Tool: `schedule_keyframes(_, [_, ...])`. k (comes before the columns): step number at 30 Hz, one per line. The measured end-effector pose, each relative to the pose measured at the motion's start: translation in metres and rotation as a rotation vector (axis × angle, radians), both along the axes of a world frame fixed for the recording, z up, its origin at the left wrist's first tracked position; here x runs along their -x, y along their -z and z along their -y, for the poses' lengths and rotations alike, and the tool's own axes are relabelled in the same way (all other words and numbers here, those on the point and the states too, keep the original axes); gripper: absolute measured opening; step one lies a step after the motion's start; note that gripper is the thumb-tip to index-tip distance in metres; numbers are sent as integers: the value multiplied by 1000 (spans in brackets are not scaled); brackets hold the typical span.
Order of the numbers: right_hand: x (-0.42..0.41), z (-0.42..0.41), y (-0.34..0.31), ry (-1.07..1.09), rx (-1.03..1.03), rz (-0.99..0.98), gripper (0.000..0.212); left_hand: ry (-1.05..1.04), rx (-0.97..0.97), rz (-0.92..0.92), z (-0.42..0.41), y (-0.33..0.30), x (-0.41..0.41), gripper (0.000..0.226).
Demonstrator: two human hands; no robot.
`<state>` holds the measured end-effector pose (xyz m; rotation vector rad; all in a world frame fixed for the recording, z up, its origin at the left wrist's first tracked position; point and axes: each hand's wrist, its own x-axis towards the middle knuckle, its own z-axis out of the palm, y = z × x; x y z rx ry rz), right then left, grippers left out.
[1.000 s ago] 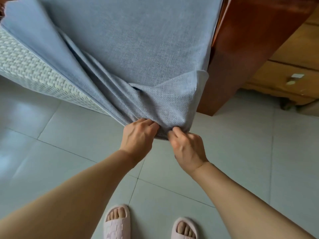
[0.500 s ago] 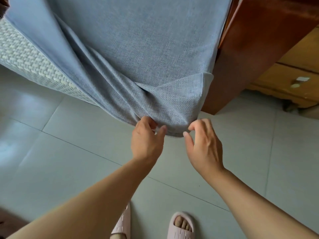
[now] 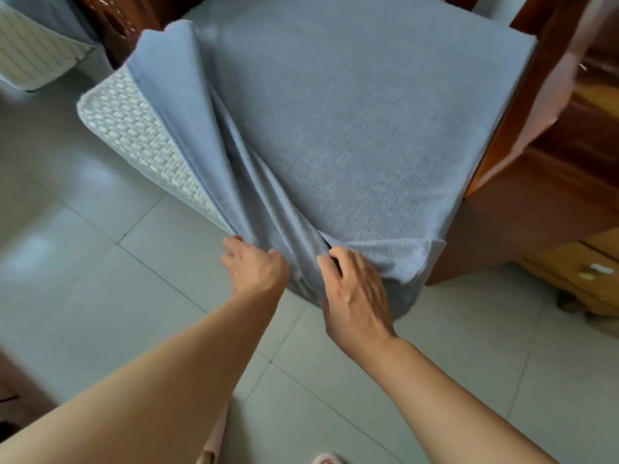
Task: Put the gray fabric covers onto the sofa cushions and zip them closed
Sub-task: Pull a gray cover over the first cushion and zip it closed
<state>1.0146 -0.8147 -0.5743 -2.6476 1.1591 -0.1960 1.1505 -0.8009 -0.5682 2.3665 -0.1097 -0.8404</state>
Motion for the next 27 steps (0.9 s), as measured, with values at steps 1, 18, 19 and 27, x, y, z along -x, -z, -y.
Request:
schedule_keyframes(1, [-10,0,0,-1,-3,-9,50,-8,-1,-18,2,3,-14,49])
schedule_keyframes(18, [-171,18,-6,272,-78,-225,67,134,-14,-68,44,7,-172,18])
schedule_keyframes(19, [-181,18,-6,251,-94,-239,71,181,-42,-60,33,12,-182,21])
schedule_keyframes(27, [-222,0,12,261,-122,-294,91,76,41,-260,14,21,-212,16])
